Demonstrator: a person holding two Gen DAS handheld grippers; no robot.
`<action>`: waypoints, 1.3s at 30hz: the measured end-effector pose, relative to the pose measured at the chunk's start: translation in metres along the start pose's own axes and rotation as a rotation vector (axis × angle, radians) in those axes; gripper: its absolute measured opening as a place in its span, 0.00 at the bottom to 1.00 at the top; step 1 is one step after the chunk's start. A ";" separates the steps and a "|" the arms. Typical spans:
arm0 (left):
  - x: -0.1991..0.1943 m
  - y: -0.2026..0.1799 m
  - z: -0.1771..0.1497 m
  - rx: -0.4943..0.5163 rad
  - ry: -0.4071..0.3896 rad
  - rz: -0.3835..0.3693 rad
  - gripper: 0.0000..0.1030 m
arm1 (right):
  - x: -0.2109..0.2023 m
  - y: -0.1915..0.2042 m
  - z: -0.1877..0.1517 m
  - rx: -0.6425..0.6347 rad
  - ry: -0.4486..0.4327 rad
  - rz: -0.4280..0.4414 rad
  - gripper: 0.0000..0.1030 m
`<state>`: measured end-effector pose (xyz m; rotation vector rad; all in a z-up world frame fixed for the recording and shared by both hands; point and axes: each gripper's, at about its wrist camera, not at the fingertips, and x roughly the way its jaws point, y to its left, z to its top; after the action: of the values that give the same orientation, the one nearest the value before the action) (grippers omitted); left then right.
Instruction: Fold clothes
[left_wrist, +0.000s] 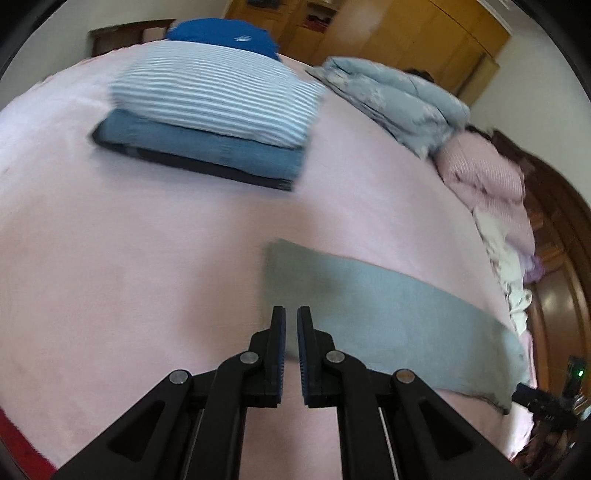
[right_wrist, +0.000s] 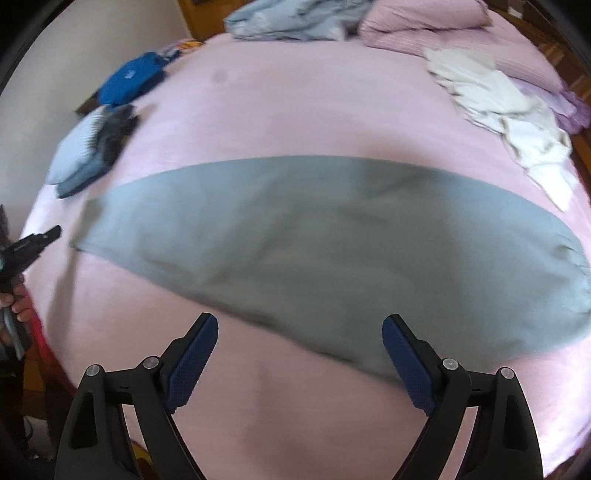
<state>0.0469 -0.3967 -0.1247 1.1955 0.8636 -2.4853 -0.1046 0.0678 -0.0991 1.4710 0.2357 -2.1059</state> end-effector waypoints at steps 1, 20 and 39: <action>-0.003 0.008 0.002 -0.023 0.001 -0.010 0.05 | 0.005 0.003 0.002 -0.009 0.004 0.022 0.88; 0.048 0.019 0.000 -0.259 0.157 -0.152 0.53 | 0.001 0.007 -0.012 0.023 -0.022 0.134 0.89; 0.076 0.012 -0.001 -0.268 0.195 -0.103 0.26 | 0.001 0.014 -0.022 0.055 -0.010 0.192 0.89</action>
<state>0.0046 -0.4031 -0.1887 1.3404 1.2928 -2.2616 -0.0797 0.0656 -0.1059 1.4531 0.0310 -1.9788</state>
